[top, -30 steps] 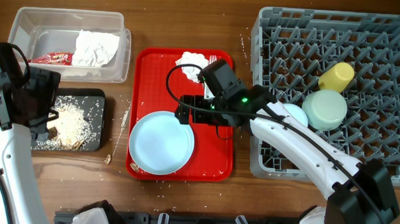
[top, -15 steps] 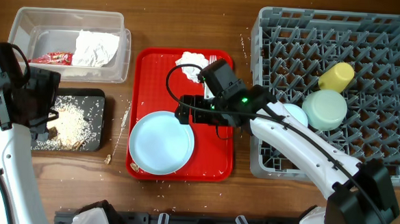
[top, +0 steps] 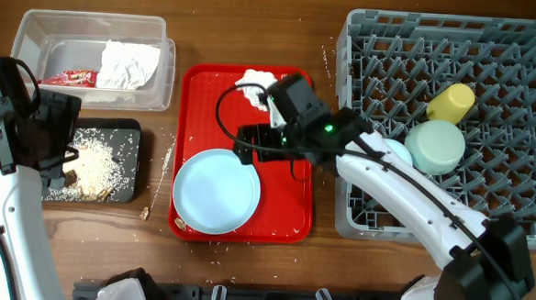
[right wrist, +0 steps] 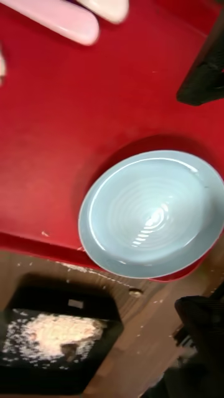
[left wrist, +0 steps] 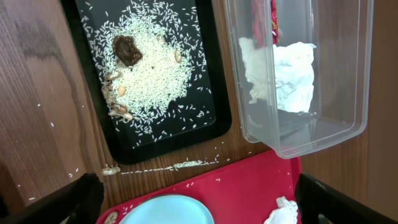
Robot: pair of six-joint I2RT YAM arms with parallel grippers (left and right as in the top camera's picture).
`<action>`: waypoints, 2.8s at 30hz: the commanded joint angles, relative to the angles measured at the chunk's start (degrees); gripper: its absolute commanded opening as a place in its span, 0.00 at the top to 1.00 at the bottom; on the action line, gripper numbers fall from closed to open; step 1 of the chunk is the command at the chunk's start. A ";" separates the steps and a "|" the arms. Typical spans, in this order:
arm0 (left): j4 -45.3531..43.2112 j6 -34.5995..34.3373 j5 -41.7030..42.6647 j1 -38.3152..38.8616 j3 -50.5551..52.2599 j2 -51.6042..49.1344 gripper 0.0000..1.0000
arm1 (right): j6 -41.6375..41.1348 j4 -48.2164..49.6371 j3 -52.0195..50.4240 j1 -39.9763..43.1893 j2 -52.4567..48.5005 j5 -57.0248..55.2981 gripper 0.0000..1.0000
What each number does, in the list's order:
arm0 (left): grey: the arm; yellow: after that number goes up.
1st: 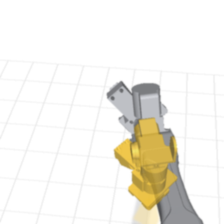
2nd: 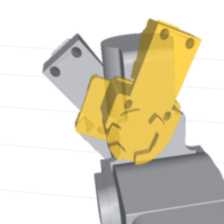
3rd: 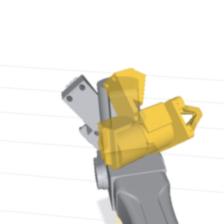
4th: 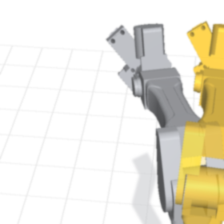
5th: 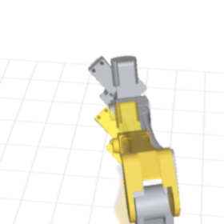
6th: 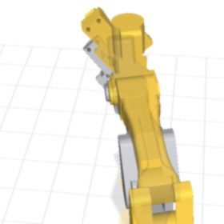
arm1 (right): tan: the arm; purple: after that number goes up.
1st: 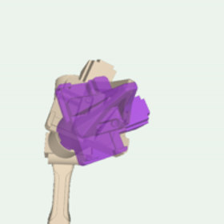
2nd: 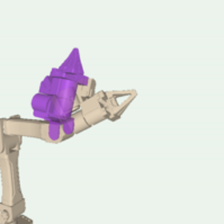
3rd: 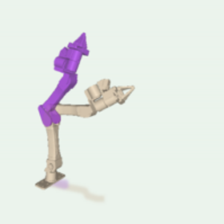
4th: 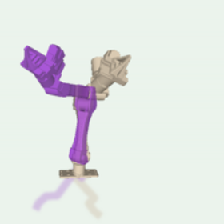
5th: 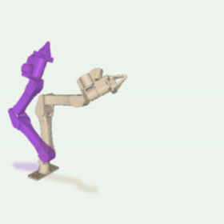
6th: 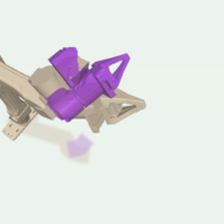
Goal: Sort waste into correct bins and load items into the dishwasher rack
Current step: 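Lower the right gripper and grip the rim of the light-blue plate, then lift the plate and carry it over the rack with the right gripper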
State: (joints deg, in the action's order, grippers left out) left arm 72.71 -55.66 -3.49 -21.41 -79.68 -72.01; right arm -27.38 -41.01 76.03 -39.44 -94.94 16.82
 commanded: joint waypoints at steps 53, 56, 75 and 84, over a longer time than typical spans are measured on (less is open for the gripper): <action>-0.04 -0.31 0.02 -0.24 -0.70 0.00 0.00 | 5.55 -10.62 6.29 -2.75 -21.86 4.20 0.35; -0.02 -0.31 0.02 -0.24 -0.70 0.00 0.00 | -0.98 -7.80 4.55 -4.81 -21.86 0.57 0.39; -0.04 -0.31 0.02 -0.24 -0.70 0.00 0.00 | -10.19 -5.77 3.72 -6.99 -21.86 -8.48 0.96; -0.04 -0.31 0.02 -0.24 -0.70 0.00 0.00 | -9.92 -5.68 4.00 -5.20 -18.69 -7.67 0.96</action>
State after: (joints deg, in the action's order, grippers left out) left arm 72.66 -55.66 -3.49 -21.41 -79.68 -72.12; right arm -36.42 -47.00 80.27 -45.98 -116.68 9.37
